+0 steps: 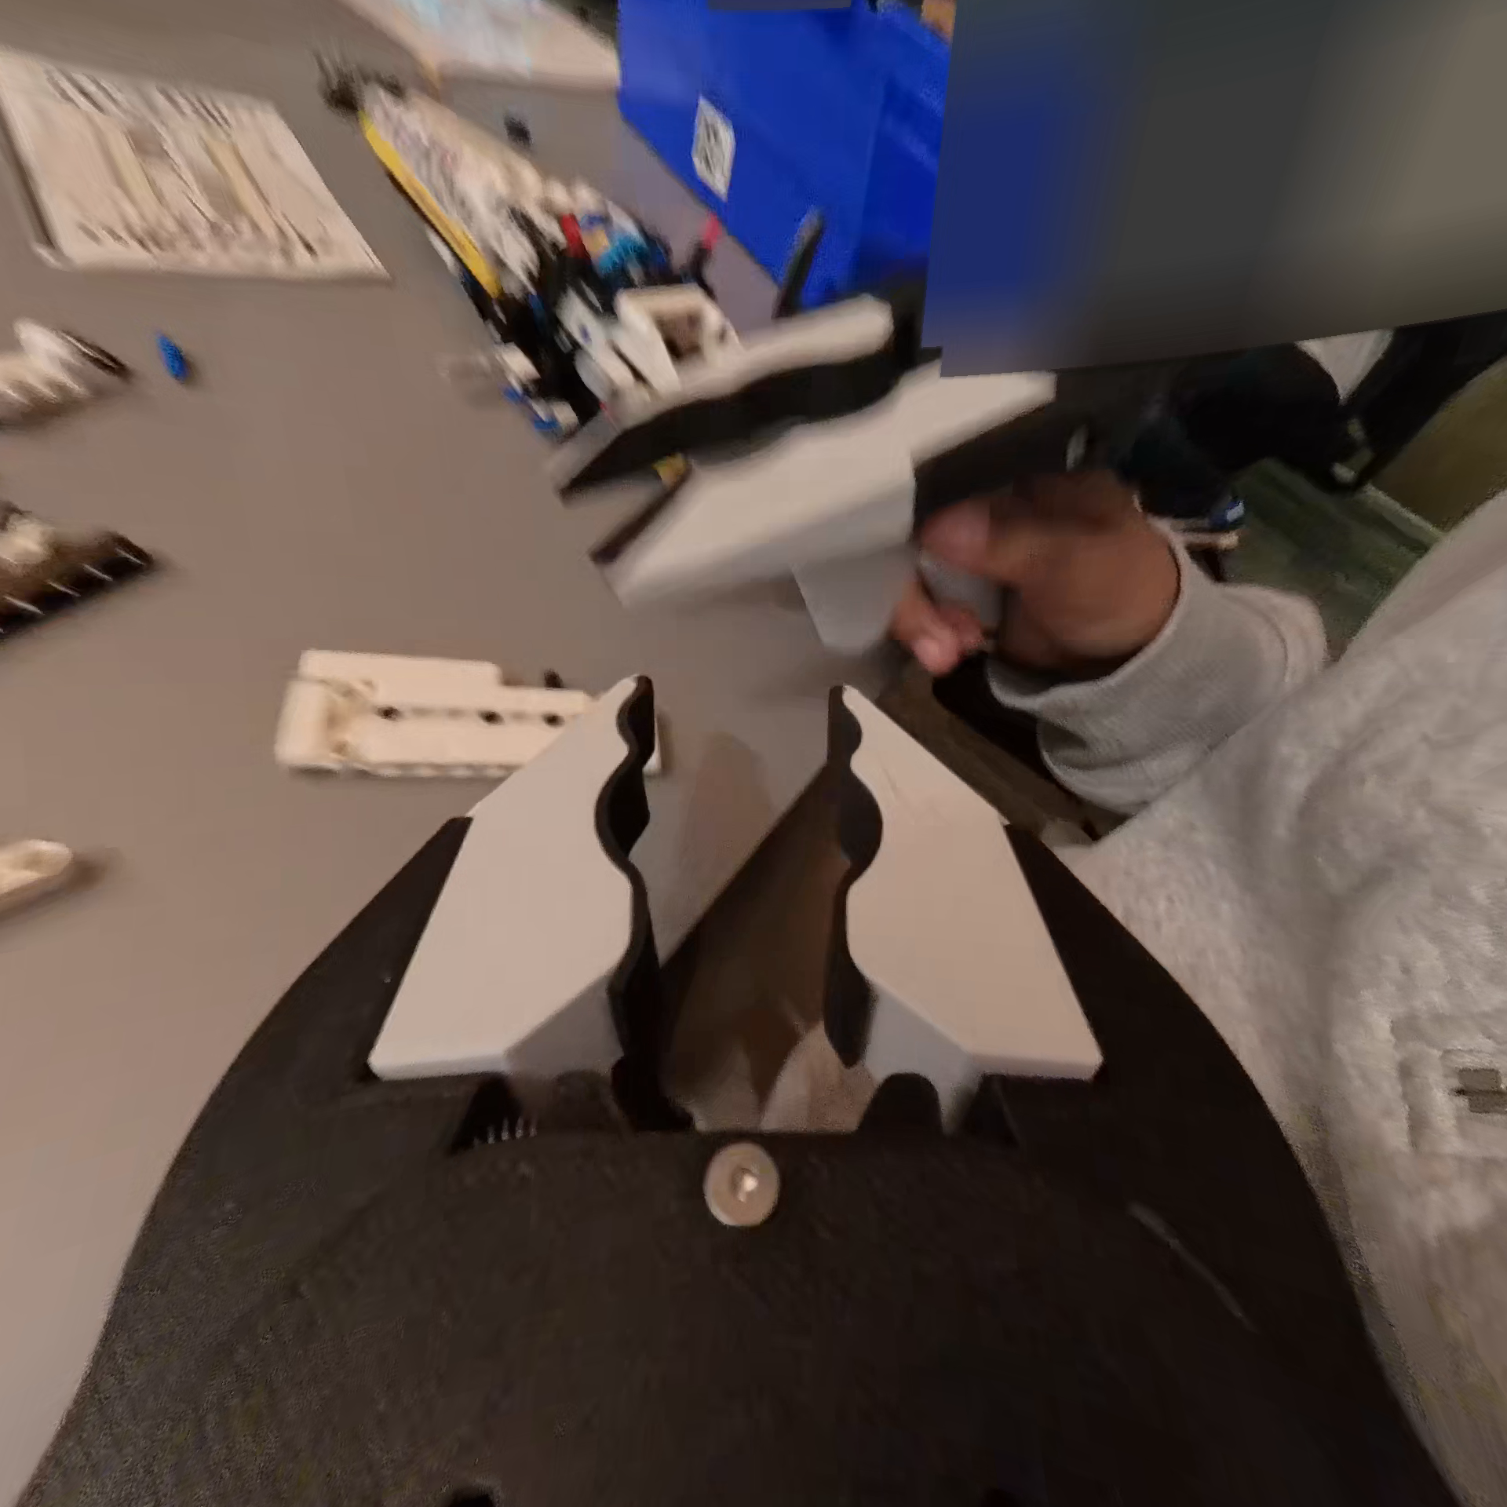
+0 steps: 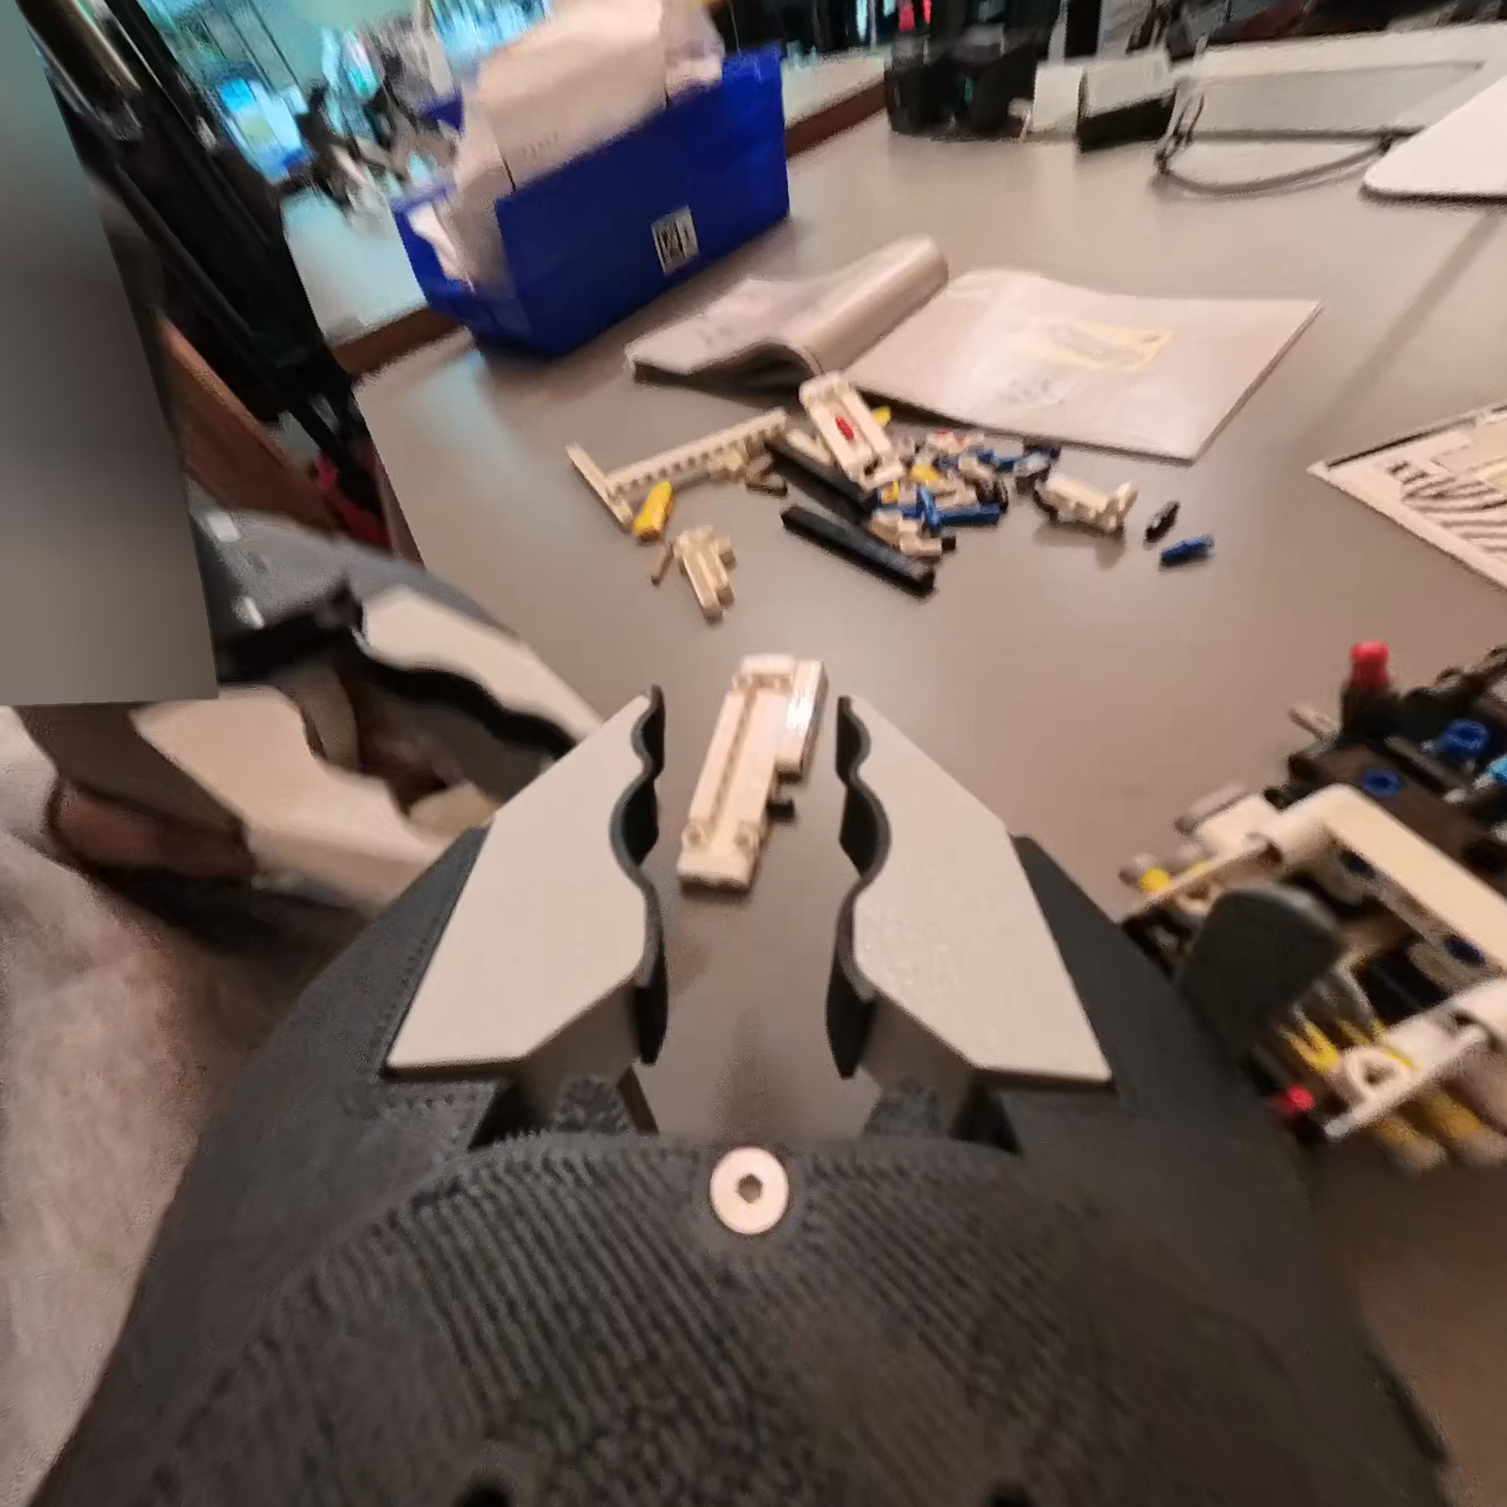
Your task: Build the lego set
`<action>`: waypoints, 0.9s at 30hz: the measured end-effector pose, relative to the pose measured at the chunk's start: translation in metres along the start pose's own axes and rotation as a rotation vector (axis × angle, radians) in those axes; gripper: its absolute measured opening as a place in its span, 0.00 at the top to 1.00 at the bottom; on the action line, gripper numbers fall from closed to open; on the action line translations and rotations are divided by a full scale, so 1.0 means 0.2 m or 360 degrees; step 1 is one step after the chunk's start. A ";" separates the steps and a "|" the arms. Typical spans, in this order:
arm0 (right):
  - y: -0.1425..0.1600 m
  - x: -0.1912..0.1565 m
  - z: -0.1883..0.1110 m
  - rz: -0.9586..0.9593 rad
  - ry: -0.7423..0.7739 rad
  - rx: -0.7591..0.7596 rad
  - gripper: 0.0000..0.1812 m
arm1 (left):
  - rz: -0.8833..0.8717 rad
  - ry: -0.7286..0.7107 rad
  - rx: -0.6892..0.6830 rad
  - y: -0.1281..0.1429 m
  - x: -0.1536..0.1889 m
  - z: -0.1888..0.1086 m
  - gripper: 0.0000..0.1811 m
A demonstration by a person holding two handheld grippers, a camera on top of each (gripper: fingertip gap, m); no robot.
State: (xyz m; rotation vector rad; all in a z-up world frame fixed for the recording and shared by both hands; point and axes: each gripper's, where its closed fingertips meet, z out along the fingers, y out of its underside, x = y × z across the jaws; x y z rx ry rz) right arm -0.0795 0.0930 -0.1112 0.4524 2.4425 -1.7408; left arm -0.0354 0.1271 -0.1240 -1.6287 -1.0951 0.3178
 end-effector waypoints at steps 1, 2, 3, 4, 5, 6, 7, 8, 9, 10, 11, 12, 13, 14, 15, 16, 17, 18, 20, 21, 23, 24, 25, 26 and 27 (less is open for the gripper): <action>0.05 0.00 -0.01 -0.0038 0.0010 -0.0080 0.77 | 0.0016 -0.0042 0.0070 -0.05 -0.04 -0.03 0.78; 0.10 -0.01 -0.01 -0.0065 0.0013 -0.0144 0.76 | 0.0025 -0.0107 0.0118 -0.09 -0.10 -0.06 0.78; 0.13 -0.03 0.00 -0.0083 0.0010 -0.0180 0.75 | 0.0034 -0.0181 0.0132 -0.11 -0.18 -0.09 0.78; 0.16 -0.04 0.02 -0.0089 0.0004 -0.0207 0.74 | 0.0045 -0.0247 0.0108 -0.11 -0.25 -0.10 0.77; 0.18 -0.05 0.03 -0.0081 0.0009 -0.0242 0.74 | 0.0053 -0.0298 0.0057 -0.10 -0.32 -0.10 0.75; 0.21 -0.06 0.05 -0.0094 0.0028 -0.0289 0.74 | 0.0064 -0.0326 -0.0004 -0.08 -0.37 -0.09 0.73; 0.23 -0.04 0.06 -0.0144 0.0092 -0.0328 0.74 | 0.0075 -0.0353 -0.0048 -0.07 -0.41 -0.08 0.72; 0.24 -0.02 0.06 -0.0207 0.0173 -0.0351 0.76 | 0.0075 -0.0374 -0.0077 -0.06 -0.44 -0.07 0.71; 0.24 -0.01 0.06 -0.0258 0.0202 -0.0370 0.80 | 0.0060 -0.0359 -0.0100 -0.05 -0.45 -0.05 0.71; 0.25 -0.04 0.06 -0.0291 0.0156 -0.0372 0.88 | 0.0038 -0.0299 -0.0086 -0.06 -0.43 -0.04 0.71; 0.25 -0.04 0.06 -0.0298 0.0133 -0.0375 0.89 | 0.0025 -0.0239 -0.0031 -0.08 -0.40 -0.04 0.71; 0.25 -0.04 0.05 -0.0280 0.0119 -0.0380 0.89 | 0.0027 -0.0205 0.0023 -0.10 -0.38 -0.05 0.71; 0.25 -0.03 0.04 -0.0249 0.0105 -0.0385 0.89 | 0.0040 -0.0197 0.0060 -0.12 -0.37 -0.06 0.71; 0.25 -0.01 0.03 -0.0220 0.0089 -0.0389 0.90 | 0.0055 -0.0200 0.0083 -0.12 -0.37 -0.08 0.71; 0.25 -0.01 0.01 -0.0191 0.0066 -0.0400 0.98 | 0.0067 -0.0211 0.0098 -0.13 -0.38 -0.10 0.71; 0.25 -0.01 0.01 -0.0170 0.0023 -0.0412 0.98 | 0.0075 -0.0225 0.0110 -0.13 -0.39 -0.12 0.72; 0.25 -0.04 0.01 -0.0154 -0.0044 -0.0415 0.98 | 0.0079 -0.0233 0.0127 -0.13 -0.40 -0.14 0.72; 0.25 -0.06 0.01 -0.0144 -0.0098 -0.0415 0.98 | 0.0077 -0.0237 0.0142 -0.13 -0.41 -0.15 0.73; 0.26 -0.06 0.03 -0.0137 -0.0107 -0.0474 0.98 | 0.0043 -0.0239 0.0124 -0.11 -0.44 -0.17 0.73; 0.27 -0.05 0.04 -0.0134 -0.0072 -0.0512 0.97 | 0.0017 -0.0230 0.0084 -0.09 -0.44 -0.17 0.72; 0.26 -0.05 0.05 -0.0191 -0.0031 -0.0519 0.85 | -0.0007 -0.0211 0.0044 -0.07 -0.45 -0.17 0.72; 0.25 -0.06 0.05 -0.0241 -0.0008 -0.0499 0.81 | -0.0004 -0.0210 0.0056 -0.07 -0.45 -0.17 0.73; 0.24 -0.05 0.04 -0.0289 0.0035 -0.0478 0.79 | 0.0003 -0.0210 0.0077 -0.07 -0.45 -0.18 0.73; 0.24 -0.05 0.04 -0.0329 0.0068 -0.0469 0.78 | 0.0011 -0.0212 0.0095 -0.08 -0.44 -0.18 0.74; 0.23 -0.06 0.04 -0.0356 0.0091 -0.0466 0.77 | 0.0018 -0.0213 0.0105 -0.08 -0.44 -0.19 0.75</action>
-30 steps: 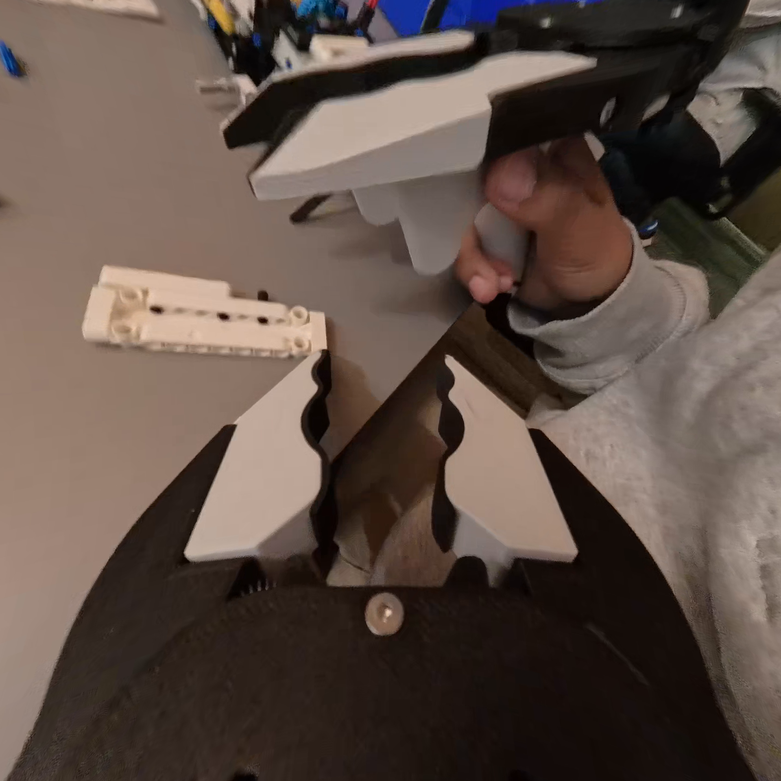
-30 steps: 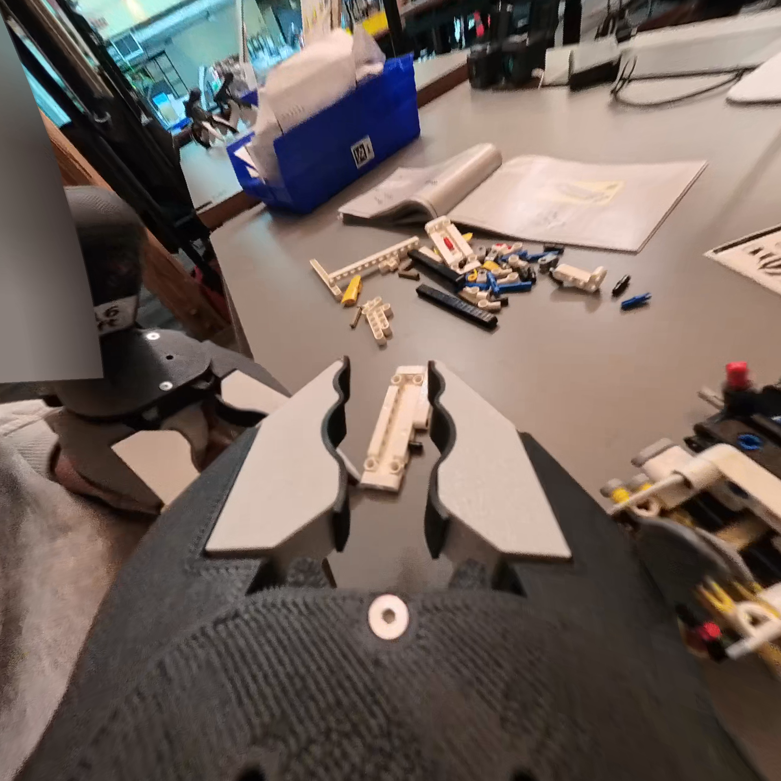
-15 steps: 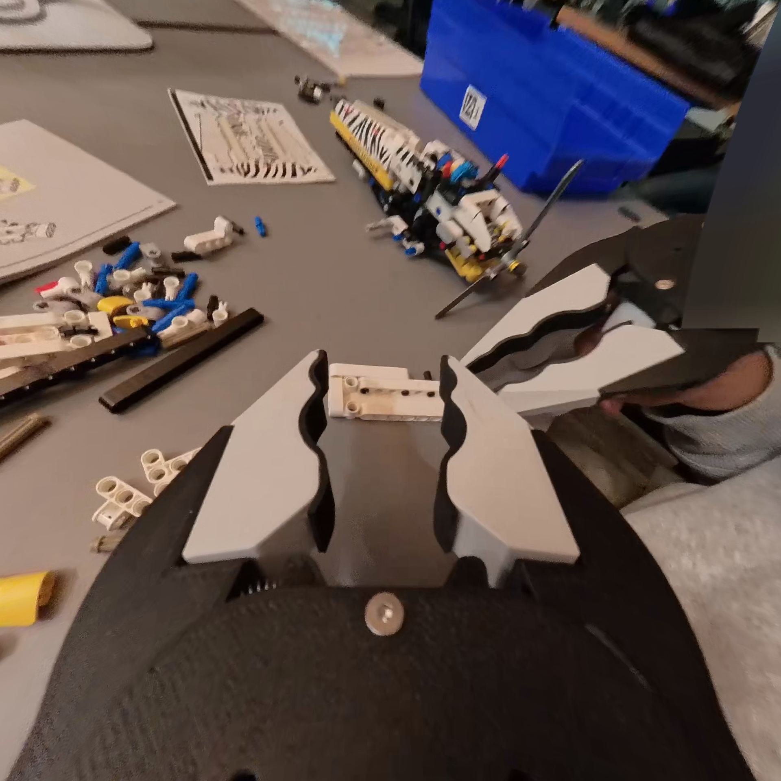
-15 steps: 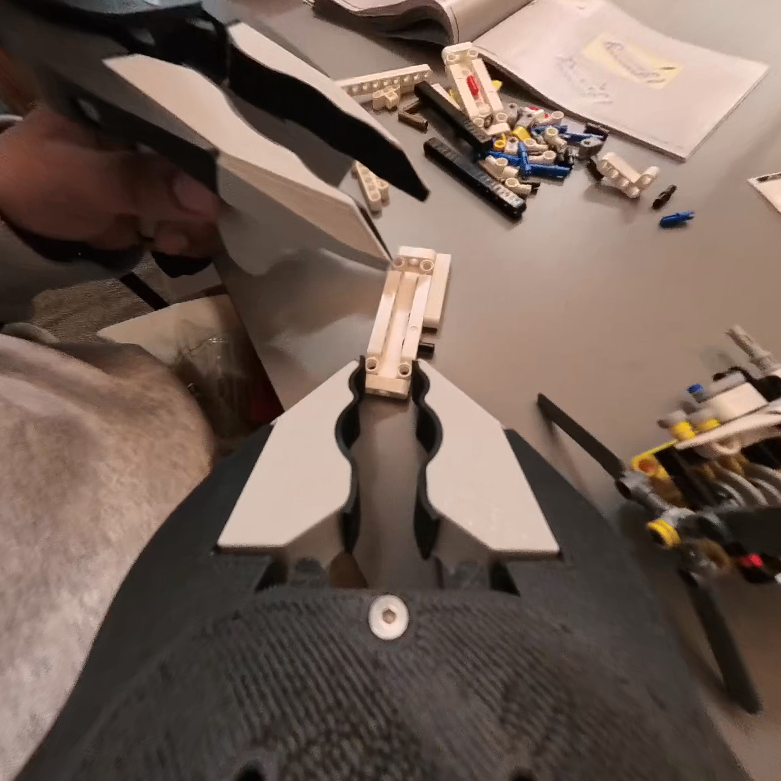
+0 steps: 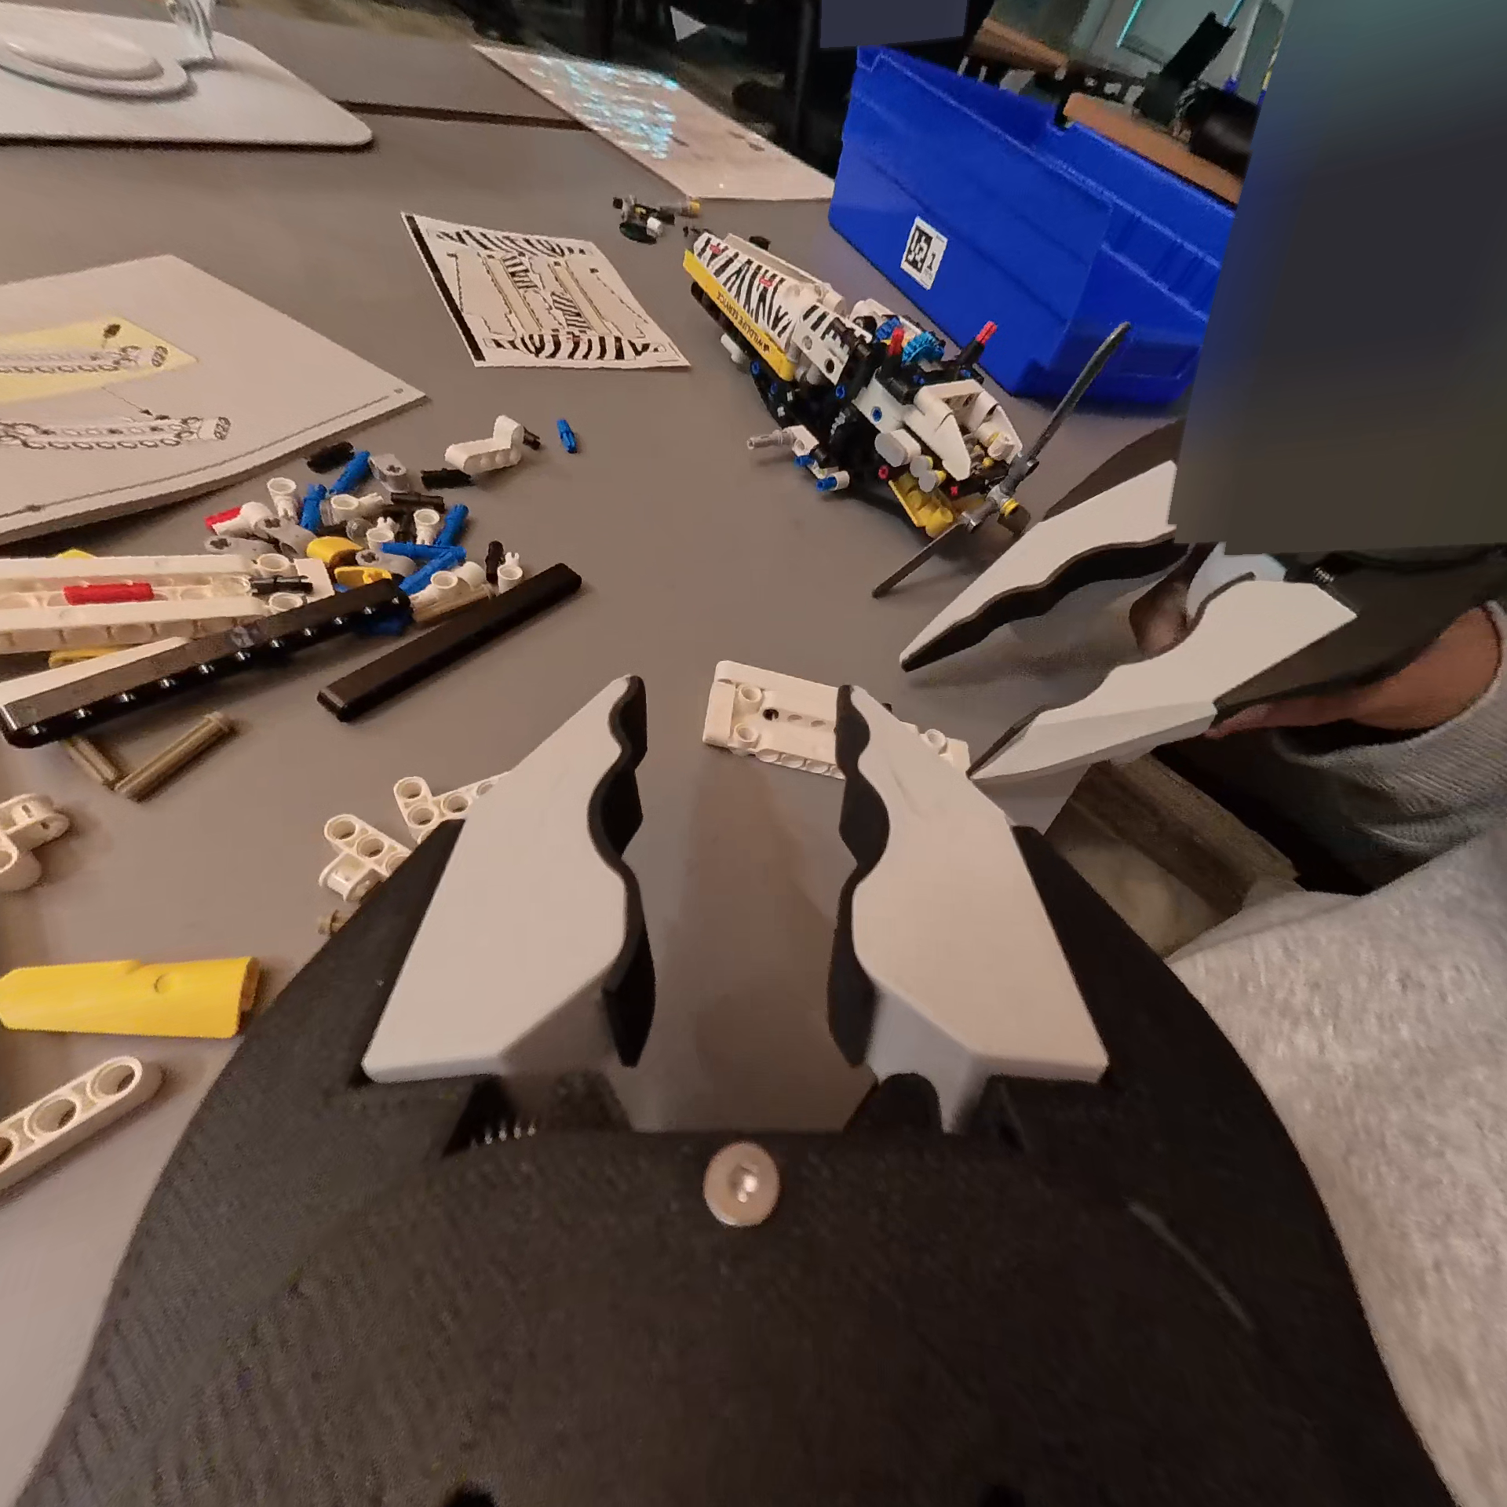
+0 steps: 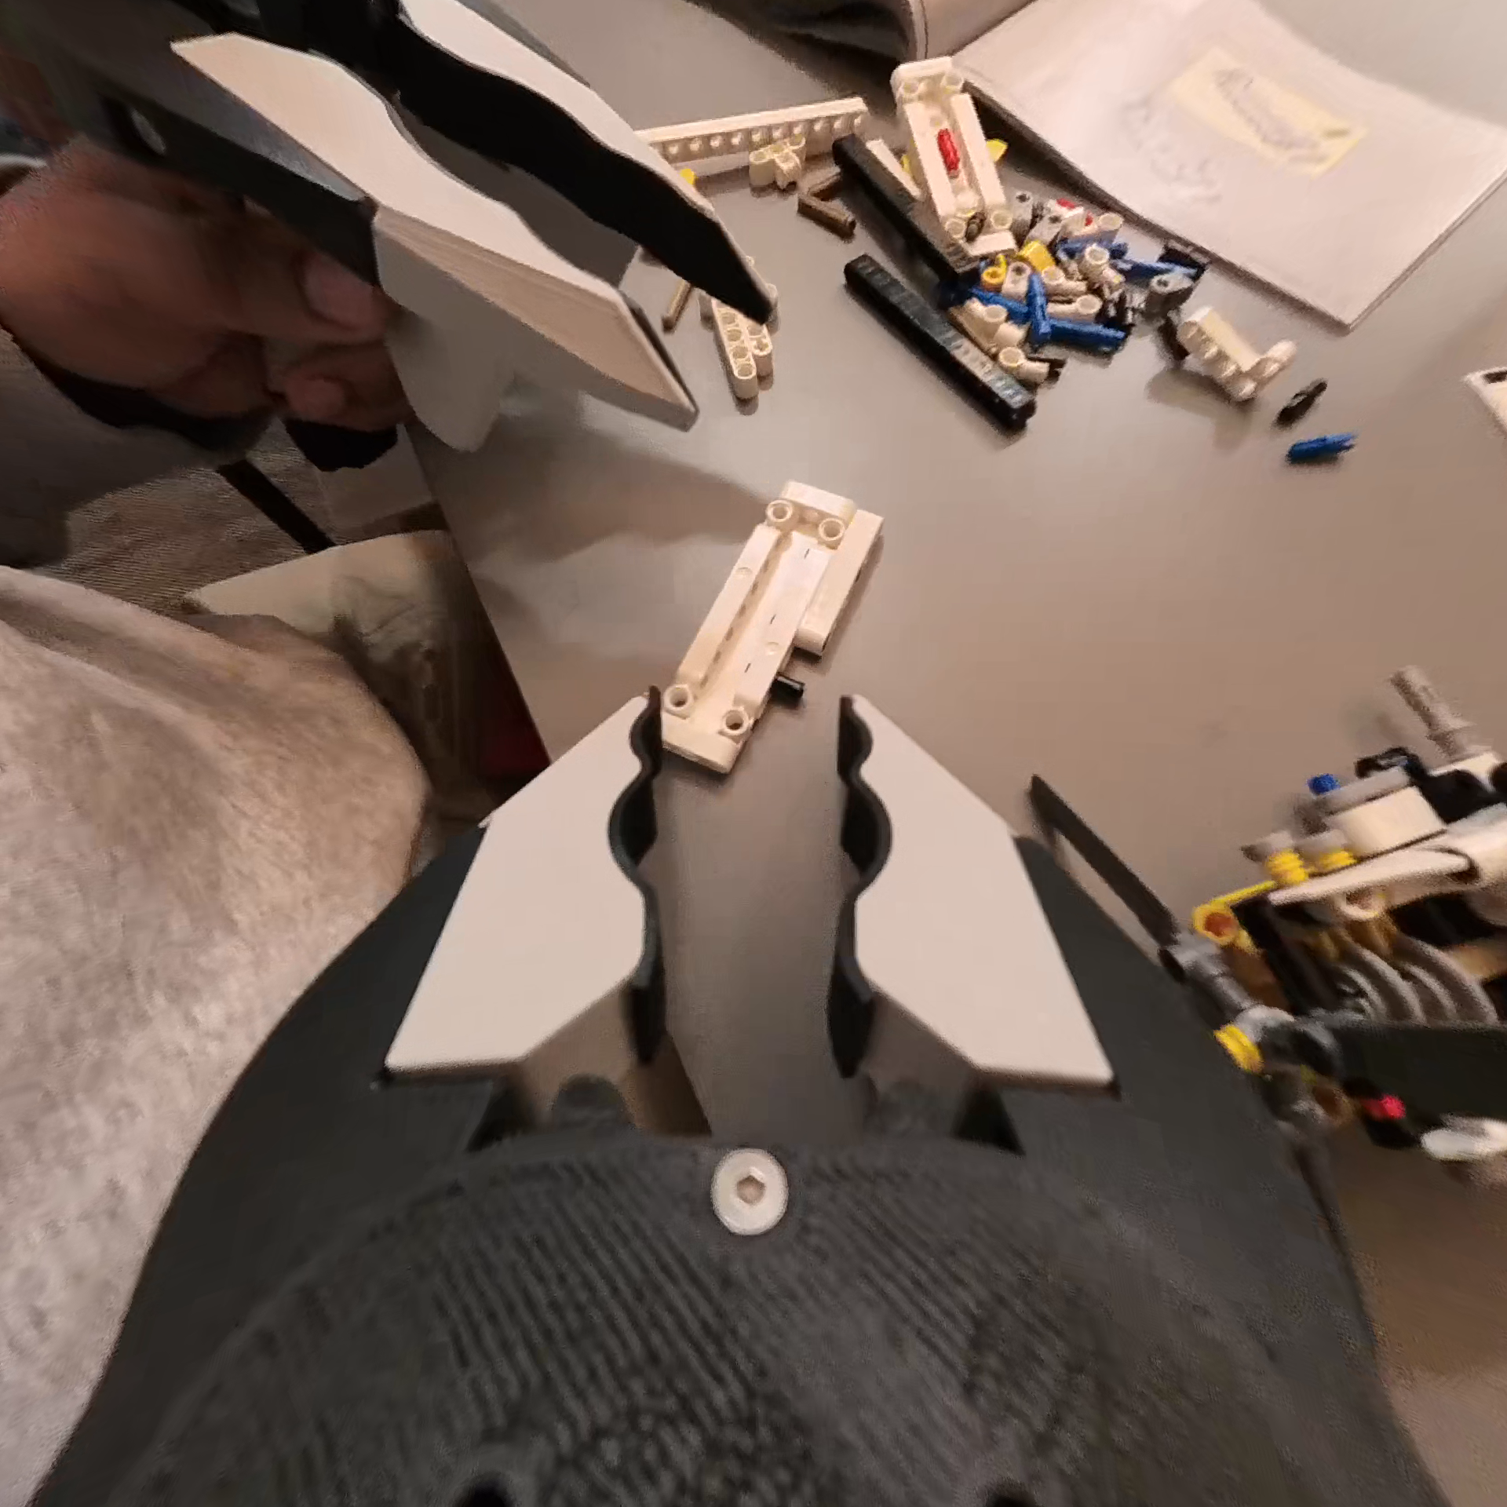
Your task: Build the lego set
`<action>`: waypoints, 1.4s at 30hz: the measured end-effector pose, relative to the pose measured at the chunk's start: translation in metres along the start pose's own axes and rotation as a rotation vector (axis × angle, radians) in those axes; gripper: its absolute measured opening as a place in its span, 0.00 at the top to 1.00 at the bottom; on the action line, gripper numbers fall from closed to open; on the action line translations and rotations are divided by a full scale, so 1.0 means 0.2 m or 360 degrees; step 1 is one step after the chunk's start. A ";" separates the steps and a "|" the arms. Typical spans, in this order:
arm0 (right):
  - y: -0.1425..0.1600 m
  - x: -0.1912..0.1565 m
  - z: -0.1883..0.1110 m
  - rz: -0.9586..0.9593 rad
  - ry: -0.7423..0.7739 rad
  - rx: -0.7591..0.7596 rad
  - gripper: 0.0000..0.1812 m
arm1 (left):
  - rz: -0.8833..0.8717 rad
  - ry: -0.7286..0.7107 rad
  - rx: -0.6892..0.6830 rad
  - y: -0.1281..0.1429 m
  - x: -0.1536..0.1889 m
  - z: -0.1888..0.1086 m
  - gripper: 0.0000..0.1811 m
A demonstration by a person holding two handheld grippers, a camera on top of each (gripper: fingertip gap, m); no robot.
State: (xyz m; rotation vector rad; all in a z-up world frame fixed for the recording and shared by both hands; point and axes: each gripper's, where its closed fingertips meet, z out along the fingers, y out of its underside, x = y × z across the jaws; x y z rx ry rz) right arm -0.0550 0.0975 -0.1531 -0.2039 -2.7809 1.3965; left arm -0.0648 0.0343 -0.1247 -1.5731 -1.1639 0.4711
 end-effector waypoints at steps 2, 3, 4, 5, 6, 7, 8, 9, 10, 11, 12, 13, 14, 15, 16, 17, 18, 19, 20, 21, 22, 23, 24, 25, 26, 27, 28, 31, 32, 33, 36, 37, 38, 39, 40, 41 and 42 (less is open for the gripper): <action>0.00 -0.02 0.01 -0.0053 0.0047 -0.0020 0.77 | 0.0005 0.0001 0.0001 0.00 0.00 0.00 0.75; 0.01 -0.02 0.03 -0.0112 0.0090 -0.0049 0.76 | 0.0006 0.0004 -0.0003 0.00 0.00 0.00 0.75; 0.02 -0.01 0.04 -0.0179 0.0148 -0.0079 0.75 | 0.0007 0.0007 -0.0004 0.00 0.00 0.00 0.75; 0.02 -0.01 0.04 -0.0244 0.0181 -0.0081 0.76 | 0.0008 0.0008 -0.0003 0.00 0.00 0.00 0.76; 0.02 -0.02 0.04 -0.0300 0.0187 -0.0083 0.78 | 0.0009 0.0007 0.0000 0.00 0.00 0.00 0.76; 0.02 -0.02 0.04 -0.0347 0.0212 -0.0092 0.78 | 0.0008 0.0009 0.0000 0.00 0.00 0.00 0.76; 0.02 0.01 0.03 -0.0379 0.0269 -0.0113 0.80 | 0.0007 0.0016 -0.0004 0.00 0.01 0.00 0.76; 0.02 0.04 0.03 -0.0397 0.0323 -0.0134 0.83 | 0.0006 0.0020 -0.0006 0.00 0.01 0.00 0.76; 0.02 0.07 0.02 -0.0397 0.0356 -0.0147 0.84 | 0.0005 0.0024 -0.0006 0.00 0.01 0.00 0.76; 0.03 0.09 0.01 -0.0373 0.0364 -0.0151 0.84 | 0.0002 0.0028 -0.0006 0.00 0.01 0.00 0.76; 0.03 0.11 0.01 -0.0324 0.0351 -0.0150 0.84 | -0.0001 0.0033 -0.0008 0.00 0.01 0.00 0.76; 0.04 0.11 0.01 -0.0255 0.0322 -0.0146 0.84 | -0.0006 0.0039 -0.0011 0.01 0.01 0.00 0.76; 0.04 0.11 0.01 -0.0168 0.0283 -0.0139 0.85 | -0.0012 0.0046 -0.0014 0.01 0.01 0.00 0.76; 0.05 0.11 0.01 -0.0068 0.0247 -0.0132 0.85 | -0.0017 0.0052 -0.0018 0.01 0.01 0.01 0.77; 0.05 0.11 0.02 0.0031 0.0210 -0.0124 0.84 | -0.0023 0.0057 -0.0023 0.01 0.01 0.01 0.77; 0.06 0.11 0.02 0.0120 0.0172 -0.0107 0.83 | -0.0028 0.0061 -0.0030 0.01 0.01 0.01 0.76; 0.05 0.11 0.01 0.0192 0.0135 -0.0075 0.82 | -0.0033 0.0063 -0.0043 0.02 0.01 0.01 0.76; 0.05 0.11 0.01 0.0249 0.0107 -0.0054 0.83 | -0.0035 0.0065 -0.0061 0.02 0.01 0.02 0.76; 0.05 0.10 0.01 0.0285 0.0079 -0.0043 0.87 | -0.0034 0.0067 -0.0077 0.03 0.01 0.02 0.76; 0.05 0.09 0.01 0.0302 0.0050 -0.0034 0.87 | -0.0031 0.0066 -0.0088 0.03 0.02 0.03 0.76; 0.05 0.08 0.01 0.0302 0.0026 -0.0032 0.88 | -0.0028 0.0065 -0.0092 0.04 0.02 0.03 0.76; 0.04 0.08 0.01 0.0289 0.0016 -0.0038 0.88 | -0.0025 0.0071 -0.0087 0.03 0.02 0.03 0.76; 0.04 0.06 0.02 0.0259 -0.0001 -0.0043 0.88 | -0.0025 0.0082 -0.0071 0.02 0.03 0.03 0.76; 0.04 0.05 0.03 0.0221 -0.0025 -0.0051 0.88 | -0.0025 0.0096 -0.0048 0.01 0.04 0.03 0.76; 0.03 0.03 0.03 0.0174 -0.0057 -0.0060 0.88 | -0.0029 0.0105 -0.0022 0.00 0.04 0.02 0.77; 0.03 0.00 0.04 0.0125 -0.0093 -0.0069 0.88 | -0.0044 0.0113 0.0003 -0.01 0.04 0.02 0.77; 0.02 -0.01 0.05 0.0088 -0.0115 -0.0079 0.88 | -0.0066 0.0124 0.0027 -0.02 0.04 0.01 0.77; 0.01 -0.01 0.06 -0.0008 -0.0126 -0.0096 0.88 | -0.0151 0.0168 0.0066 -0.04 0.03 -0.01 0.76; 0.01 -0.01 0.06 -0.0032 -0.0129 -0.0097 0.88 | -0.0174 0.0178 0.0071 -0.05 0.03 -0.01 0.76; 0.01 -0.01 0.06 -0.0046 -0.0133 -0.0097 0.88 | -0.0193 0.0181 0.0076 -0.05 0.02 -0.01 0.76; 0.01 -0.01 0.06 -0.0058 -0.0142 -0.0103 0.87 | -0.0213 0.0185 0.0074 -0.06 0.02 -0.01 0.76; 0.02 0.00 0.06 -0.0067 -0.0124 -0.0114 0.87 | -0.0205 0.0187 0.0071 -0.06 0.02 -0.01 0.76; 0.02 0.01 0.06 -0.0080 -0.0096 -0.0115 0.84 | -0.0193 0.0185 0.0068 -0.06 0.02 -0.01 0.76; 0.03 0.02 0.06 -0.0094 -0.0072 -0.0112 0.79 | -0.0179 0.0181 0.0067 -0.06 0.03 0.00 0.76; 0.03 0.03 0.06 -0.0105 -0.0050 -0.0111 0.78 | -0.0164 0.0175 0.0067 -0.07 0.03 0.00 0.76; 0.03 0.04 0.05 -0.0112 -0.0022 -0.0105 0.78 | -0.0149 0.0169 0.0069 -0.07 0.03 0.00 0.76; 0.03 0.05 0.05 -0.0118 0.0008 -0.0093 0.78 | -0.0139 0.0164 0.0074 -0.08 0.02 0.00 0.76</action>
